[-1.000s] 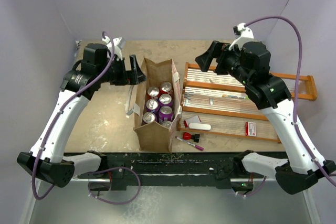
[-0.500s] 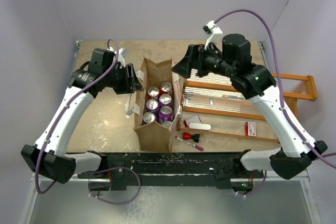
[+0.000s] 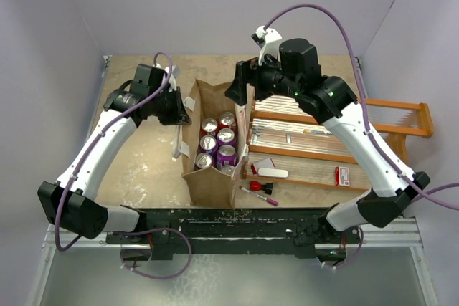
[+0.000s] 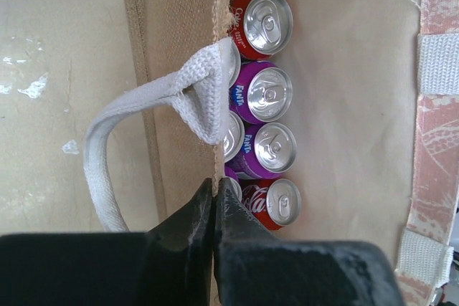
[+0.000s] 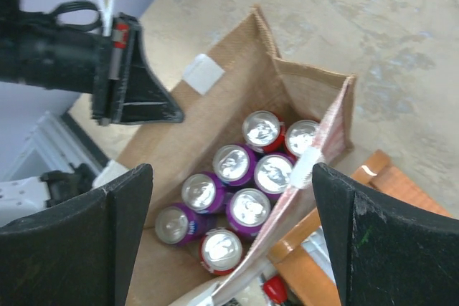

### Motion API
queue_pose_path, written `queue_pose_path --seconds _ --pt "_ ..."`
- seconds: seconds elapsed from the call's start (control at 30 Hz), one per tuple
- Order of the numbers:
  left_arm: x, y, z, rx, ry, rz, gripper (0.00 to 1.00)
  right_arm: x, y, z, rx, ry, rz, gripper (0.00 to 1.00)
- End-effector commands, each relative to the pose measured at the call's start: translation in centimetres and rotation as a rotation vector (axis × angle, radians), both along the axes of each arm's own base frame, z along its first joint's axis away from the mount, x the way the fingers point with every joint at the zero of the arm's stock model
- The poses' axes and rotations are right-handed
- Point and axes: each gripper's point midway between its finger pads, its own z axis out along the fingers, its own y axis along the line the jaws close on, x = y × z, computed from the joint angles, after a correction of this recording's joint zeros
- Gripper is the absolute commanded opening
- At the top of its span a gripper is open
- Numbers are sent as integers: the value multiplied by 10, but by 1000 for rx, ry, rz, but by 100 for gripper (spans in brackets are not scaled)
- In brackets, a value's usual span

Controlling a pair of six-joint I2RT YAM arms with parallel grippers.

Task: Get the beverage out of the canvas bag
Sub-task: Adjust the canvas bag at the center of the board.

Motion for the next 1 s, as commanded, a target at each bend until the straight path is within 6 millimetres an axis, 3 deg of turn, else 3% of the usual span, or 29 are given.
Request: queue_pose_path --seconds 0.0,0.33,0.5,0.6,0.77,0.97 --pt "17 12 18 69 -148 7 0 20 -15 18 -66 -150 -62 94" --pt "41 48 40 259 -246 106 0 42 -39 54 -72 -391 -197 100" --pt "50 67 53 358 -276 148 0 54 -46 50 -115 -421 -228 100" --pt "52 69 50 371 -260 150 0 60 -49 46 -106 -407 -249 100" --pt "52 75 50 391 -259 171 0 60 -52 48 -108 -413 -252 100" --pt "63 92 65 429 -295 213 0 56 -56 55 -98 -431 -257 100"
